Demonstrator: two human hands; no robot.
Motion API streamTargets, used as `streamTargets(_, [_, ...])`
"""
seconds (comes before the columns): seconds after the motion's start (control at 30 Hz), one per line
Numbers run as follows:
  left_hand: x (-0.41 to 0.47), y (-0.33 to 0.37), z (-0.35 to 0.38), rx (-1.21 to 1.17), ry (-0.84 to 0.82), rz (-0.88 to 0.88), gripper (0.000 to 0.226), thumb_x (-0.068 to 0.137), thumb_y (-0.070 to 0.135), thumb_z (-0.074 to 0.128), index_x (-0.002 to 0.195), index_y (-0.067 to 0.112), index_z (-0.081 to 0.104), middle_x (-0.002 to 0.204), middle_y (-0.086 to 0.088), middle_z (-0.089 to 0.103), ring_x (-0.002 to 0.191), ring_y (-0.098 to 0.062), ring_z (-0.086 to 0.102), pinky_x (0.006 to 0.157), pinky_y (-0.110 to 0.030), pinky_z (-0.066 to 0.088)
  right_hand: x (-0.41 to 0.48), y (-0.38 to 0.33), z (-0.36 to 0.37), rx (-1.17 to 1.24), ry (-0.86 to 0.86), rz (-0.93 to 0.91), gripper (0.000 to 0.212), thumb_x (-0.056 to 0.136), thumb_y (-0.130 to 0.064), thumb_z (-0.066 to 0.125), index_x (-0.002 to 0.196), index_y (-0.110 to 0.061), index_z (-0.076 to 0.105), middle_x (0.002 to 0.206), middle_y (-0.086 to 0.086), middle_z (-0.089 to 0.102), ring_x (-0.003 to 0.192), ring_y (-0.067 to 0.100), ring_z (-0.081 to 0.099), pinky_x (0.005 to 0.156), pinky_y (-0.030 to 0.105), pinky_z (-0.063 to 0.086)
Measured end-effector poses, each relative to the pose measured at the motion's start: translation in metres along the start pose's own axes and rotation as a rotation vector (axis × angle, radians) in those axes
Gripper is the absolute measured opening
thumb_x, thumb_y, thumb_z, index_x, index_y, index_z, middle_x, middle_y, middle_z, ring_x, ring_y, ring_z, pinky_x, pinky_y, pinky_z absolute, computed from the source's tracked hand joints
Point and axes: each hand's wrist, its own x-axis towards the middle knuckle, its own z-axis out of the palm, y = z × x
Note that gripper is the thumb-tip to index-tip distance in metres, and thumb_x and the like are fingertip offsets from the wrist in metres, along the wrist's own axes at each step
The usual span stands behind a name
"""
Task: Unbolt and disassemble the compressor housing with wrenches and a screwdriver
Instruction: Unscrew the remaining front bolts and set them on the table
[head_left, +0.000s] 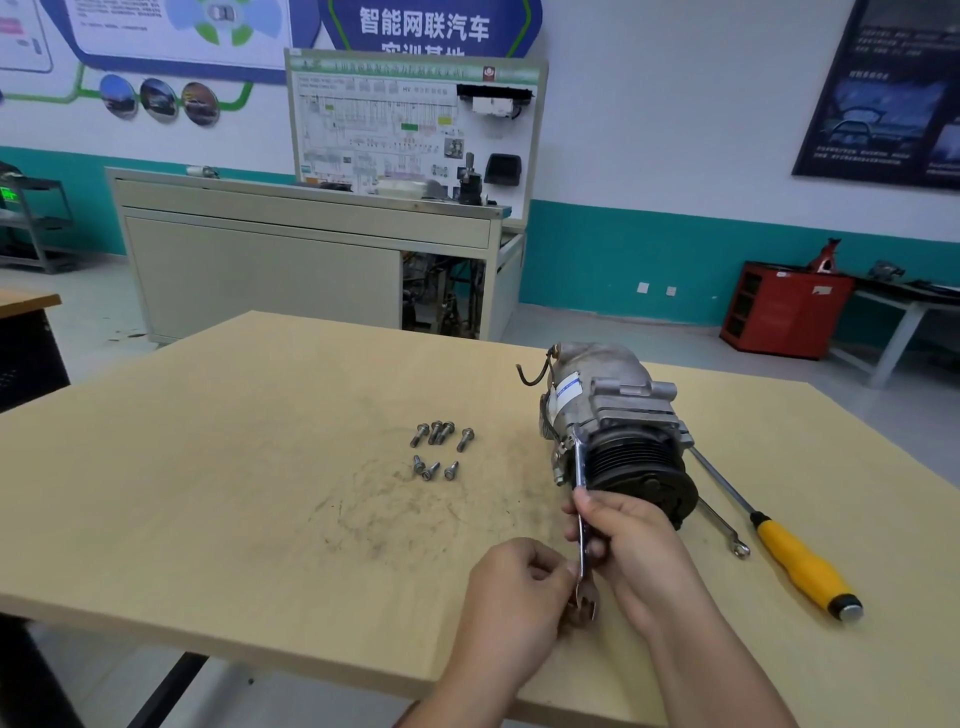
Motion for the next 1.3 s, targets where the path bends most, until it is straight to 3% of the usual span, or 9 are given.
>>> streamTargets(0.1, [-0.003, 0.000, 0.006, -0.208, -0.088, -0.082, 0.029, 0.095, 0.015, 0.048, 0.070, 0.011, 0.062, 0.059, -0.009, 0.067, 0.045, -0.020, 0.060, 0.045, -0.025, 0.048, -0.007, 0.005, -0.001, -0.012, -0.012, -0.002, 0.025, 0.094, -0.013, 0.052, 0.074, -0.005, 0.064, 0.048, 0.000, 0.055, 0.038, 0.007, 0.038, 0.047, 0.023, 0.037])
streamTargets(0.33, [-0.009, -0.004, 0.011, -0.216, -0.109, -0.064, 0.027, 0.093, 0.016, 0.051, 0.068, 0.013, 0.059, 0.049, 0.000, 0.060, 0.041, -0.021, 0.059, 0.039, -0.021, 0.043, -0.020, 0.011, 0.003, 0.062, -0.003, 0.002, 0.027, 0.097, -0.012, 0.048, 0.074, -0.004, 0.059, 0.050, 0.001, 0.049, 0.037, 0.009, 0.040, 0.036, 0.019, 0.032])
streamTargets(0.6, [-0.011, 0.001, 0.013, -0.228, -0.158, -0.052, 0.012, 0.089, 0.006, 0.059, 0.077, 0.006, 0.061, 0.054, -0.004, 0.063, 0.041, -0.016, 0.058, 0.042, -0.022, 0.046, -0.020, 0.007, 0.003, 0.055, 0.017, 0.019, 0.028, 0.097, -0.014, 0.048, 0.074, -0.004, 0.059, 0.047, 0.000, 0.047, 0.037, 0.011, 0.037, 0.036, 0.018, 0.030])
streamTargets(0.87, [-0.014, 0.011, 0.020, -0.321, -0.189, -0.054, 0.015, 0.090, 0.004, 0.058, 0.074, 0.003, 0.059, 0.052, -0.004, 0.063, 0.042, -0.016, 0.061, 0.042, -0.021, 0.047, -0.013, 0.001, -0.005, -0.008, 0.014, 0.045, 0.028, 0.095, -0.016, 0.051, 0.073, -0.004, 0.063, 0.046, 0.000, 0.046, 0.040, 0.013, 0.038, 0.047, 0.022, 0.030])
streamTargets(1.17, [-0.014, 0.021, 0.030, -0.441, -0.238, -0.098, 0.017, 0.091, 0.004, 0.057, 0.073, 0.002, 0.059, 0.054, -0.007, 0.062, 0.043, -0.015, 0.059, 0.043, -0.019, 0.046, -0.011, -0.011, -0.019, -0.023, -0.034, 0.094, 0.030, 0.094, -0.017, 0.053, 0.074, -0.003, 0.070, 0.050, 0.002, 0.049, 0.040, 0.014, 0.044, 0.043, 0.024, 0.035])
streamTargets(1.3, [-0.015, 0.024, 0.030, -0.578, -0.317, -0.170, 0.019, 0.091, 0.003, 0.053, 0.075, 0.004, 0.062, 0.058, -0.008, 0.063, 0.043, -0.012, 0.057, 0.042, -0.016, 0.041, -0.012, -0.018, -0.025, 0.107, -0.112, 0.255, 0.030, 0.092, -0.017, 0.050, 0.084, -0.002, 0.074, 0.058, 0.001, 0.054, 0.051, 0.015, 0.044, 0.047, 0.024, 0.037])
